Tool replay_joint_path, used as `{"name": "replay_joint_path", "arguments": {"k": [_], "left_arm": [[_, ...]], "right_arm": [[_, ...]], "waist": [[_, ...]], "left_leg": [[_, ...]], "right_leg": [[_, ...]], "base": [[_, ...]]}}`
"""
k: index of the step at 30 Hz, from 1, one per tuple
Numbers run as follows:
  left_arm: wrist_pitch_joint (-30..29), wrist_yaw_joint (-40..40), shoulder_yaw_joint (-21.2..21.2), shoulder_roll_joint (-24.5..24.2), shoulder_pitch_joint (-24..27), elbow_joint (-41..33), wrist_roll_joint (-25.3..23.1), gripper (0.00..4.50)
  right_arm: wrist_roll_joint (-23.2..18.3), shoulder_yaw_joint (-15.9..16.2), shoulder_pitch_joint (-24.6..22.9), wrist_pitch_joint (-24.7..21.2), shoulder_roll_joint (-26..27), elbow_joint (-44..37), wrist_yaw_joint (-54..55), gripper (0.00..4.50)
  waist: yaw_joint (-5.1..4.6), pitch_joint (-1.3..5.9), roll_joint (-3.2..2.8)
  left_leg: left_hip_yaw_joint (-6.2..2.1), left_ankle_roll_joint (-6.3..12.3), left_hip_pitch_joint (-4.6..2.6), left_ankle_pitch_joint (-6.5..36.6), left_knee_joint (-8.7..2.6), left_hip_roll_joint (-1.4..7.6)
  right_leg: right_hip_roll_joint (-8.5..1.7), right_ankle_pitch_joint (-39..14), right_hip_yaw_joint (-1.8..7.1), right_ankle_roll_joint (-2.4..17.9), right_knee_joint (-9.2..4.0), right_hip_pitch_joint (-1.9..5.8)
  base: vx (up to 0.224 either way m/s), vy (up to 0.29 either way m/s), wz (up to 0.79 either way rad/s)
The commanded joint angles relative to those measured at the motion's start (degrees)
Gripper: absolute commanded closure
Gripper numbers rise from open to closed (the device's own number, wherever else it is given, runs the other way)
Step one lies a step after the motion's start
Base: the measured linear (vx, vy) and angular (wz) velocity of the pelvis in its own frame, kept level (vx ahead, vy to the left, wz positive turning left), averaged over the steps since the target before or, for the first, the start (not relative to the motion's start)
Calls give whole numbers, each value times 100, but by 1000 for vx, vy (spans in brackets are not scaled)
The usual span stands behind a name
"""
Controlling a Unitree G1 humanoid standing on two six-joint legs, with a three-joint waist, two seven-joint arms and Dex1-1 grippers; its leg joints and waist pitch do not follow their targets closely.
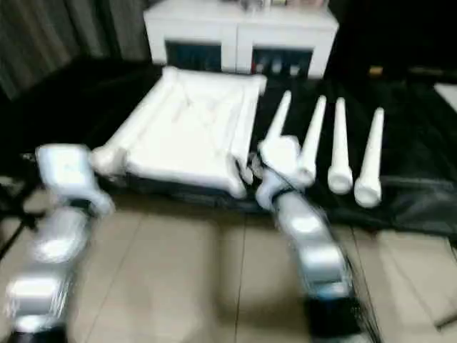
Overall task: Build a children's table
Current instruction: Move to table
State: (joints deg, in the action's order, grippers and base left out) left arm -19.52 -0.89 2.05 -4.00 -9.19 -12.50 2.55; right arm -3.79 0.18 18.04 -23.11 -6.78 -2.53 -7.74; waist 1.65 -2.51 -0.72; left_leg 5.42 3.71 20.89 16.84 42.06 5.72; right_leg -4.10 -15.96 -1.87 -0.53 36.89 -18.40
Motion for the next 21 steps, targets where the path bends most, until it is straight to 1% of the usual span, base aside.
{"name": "replay_joint_path", "arguments": {"k": [1,2,3,4,5,6,7,8,9,10,11,12,13,14,15,16,17,18,19,20,21], "left_arm": [[43,8,156,-94,71,57,-25,7],[53,11,143,-59,83,77,-39,7],[66,-4,120,-42,123,81,-50,7],[68,-10,114,-43,133,78,-51,7],[58,-41,77,-57,168,44,-55,7],[52,-50,56,-57,171,29,-59,7],[52,-54,41,-60,168,11,-65,7],[49,-47,7,-62,153,-20,-75,7],[45,-26,-28,-51,137,-32,-88,7],[44,-23,-34,-49,134,-33,-90,7],[36,-26,-57,-61,141,-65,-103,7],[31,-58,-77,-83,158,-95,-119,7],[33,-74,-85,-90,164,-98,-123,7],[35,-111,-102,-110,195,-111,-134,7],[33,-122,-106,-118,210,-119,-138,7],[18,-134,-115,-136,242,-156,-139,7],[2,-138,-108,-147,272,-190,-131,7],[-13,-142,-98,-159,297,-221,-120,7],[-32,-156,-85,-178,316,-245,-107,7],[-53,-189,-54,-214,339,-267,-83,7],[-47,-213,-36,-239,347,-262,-71,7]], "right_arm": [[-81,38,159,-122,163,12,56,0],[-118,5,183,-137,147,41,54,0],[-108,24,190,-133,100,60,22,0],[-102,32,190,-131,90,61,14,0],[-77,63,191,-136,43,55,-30,0],[-73,64,196,-145,20,57,-55,0],[-54,75,195,-144,-4,53,-70,0],[-23,83,194,-141,-48,47,-99,0],[-16,68,196,-139,-82,53,-129,0],[-16,65,197,-138,-87,54,-133,0],[-31,78,170,-157,-101,-2,-185,0],[-53,108,138,-192,-119,-86,-269,0],[-57,119,131,-194,-133,-104,-299,0],[-70,129,112,-191,-154,-129,-332,0],[-76,125,105,-189,-156,-131,-327,0],[-97,122,87,-191,-170,-152,-326,0],[-115,121,60,-189,-179,-180,-332,0],[-132,128,38,-191,-188,-207,-334,0],[-148,133,11,-194,-189,-238,-328,0],[-158,148,-26,-202,-173,-282,-307,0],[-147,163,-52,-208,-147,-307,-297,0]], "waist": [[192,282,44],[153,336,-102],[83,316,-305],[-37,251,-379],[-99,352,-395],[-73,333,-340],[-55,300,-297],[-78,221,-217],[-96,269,36],[106,382,245],[220,402,220],[299,471,219],[297,446,212],[266,412,68],[193,461,-178],[136,469,-363],[-165,375,-442],[-113,440,-360],[-161,439,-331],[-157,435,-292],[-116,352,-205]], "left_leg": [[-73,26,496,-603,-306,270],[-12,-277,178,-560,-580,363],[51,-667,-173,-435,-1032,557],[-121,-800,-389,365,-1200,837],[-384,-1082,-892,1471,-1381,1345],[-276,-1120,-945,1785,-1450,1436],[-154,-1085,-924,1807,-1506,1457],[-293,-22,-689,1676,-1526,1111],[54,370,-591,1607,-1236,634],[358,312,61,1032,-602,67],[204,316,287,540,-292,170],[55,225,565,-151,-97,253],[29,159,633,-408,-149,264],[-2,70,590,-948,-456,375],[31,175,269,-1605,-897,475],[-195,412,-176,-1401,-1050,680],[-711,1316,-591,-485,-1211,1162],[-802,1677,-734,-160,-1114,1235],[-757,1908,-762,-407,-1103,1187],[-710,2047,-760,-601,-1092,1137],[-506,2107,-600,-607,-1160,1009]], "right_leg": [[-754,-1119,476,1608,-792,645],[-420,-1212,492,1585,-748,454],[-37,-1272,115,1152,-678,308],[186,-1240,90,798,-406,14],[47,-908,-19,448,148,-361],[-72,-432,-106,158,312,-467],[-115,-217,-146,99,346,-513],[-168,191,-150,-25,198,-402],[-342,598,7,196,-326,-233],[-694,222,559,764,-667,590],[-1103,-9,803,1033,-793,833],[-1056,653,827,1358,-680,956],[-917,1066,711,1477,-638,922],[-655,1273,370,1644,-593,799],[-189,822,-87,1312,-506,637],[75,359,-264,878,-294,319],[129,-820,-282,515,332,-271],[10,-760,-171,193,522,-477],[-45,-409,-126,-124,589,-649],[-63,-235,-104,-258,581,-709],[-136,152,-40,-244,445,-688]], "base": [[102,-26,-6],[118,30,-11],[118,30,-11],[111,89,-37],[119,78,-52],[119,78,-52],[137,26,-47],[120,-17,-22],[120,-17,-22],[127,-58,2],[144,-43,4],[144,-43,4],[150,2,1],[141,4,1],[141,4,1],[158,34,-8],[164,47,-5],[164,47,-5],[136,13,5],[92,-12,1],[126,-50,-1]]}}
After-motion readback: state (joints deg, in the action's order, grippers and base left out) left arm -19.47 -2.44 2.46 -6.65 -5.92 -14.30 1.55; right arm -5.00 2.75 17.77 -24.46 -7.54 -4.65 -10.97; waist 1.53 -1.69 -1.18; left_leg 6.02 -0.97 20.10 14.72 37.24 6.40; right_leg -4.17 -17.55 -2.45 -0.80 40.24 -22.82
